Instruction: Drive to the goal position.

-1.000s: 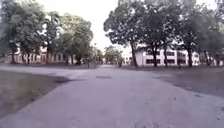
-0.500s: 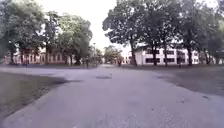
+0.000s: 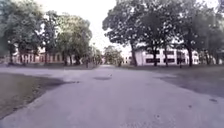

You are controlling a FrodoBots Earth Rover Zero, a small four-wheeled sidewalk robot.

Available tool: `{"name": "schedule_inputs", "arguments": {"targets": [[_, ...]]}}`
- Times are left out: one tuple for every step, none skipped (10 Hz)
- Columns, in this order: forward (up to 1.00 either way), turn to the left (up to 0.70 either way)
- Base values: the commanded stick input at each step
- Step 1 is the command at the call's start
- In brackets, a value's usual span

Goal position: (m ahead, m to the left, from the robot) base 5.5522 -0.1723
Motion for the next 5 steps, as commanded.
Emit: {"name": "schedule_inputs", "arguments": {"targets": [[0.45, 0.00], [0.45, 0.00], [0.45, 0.00], [0.45, 0.00], [0.45, 0.00]]}}
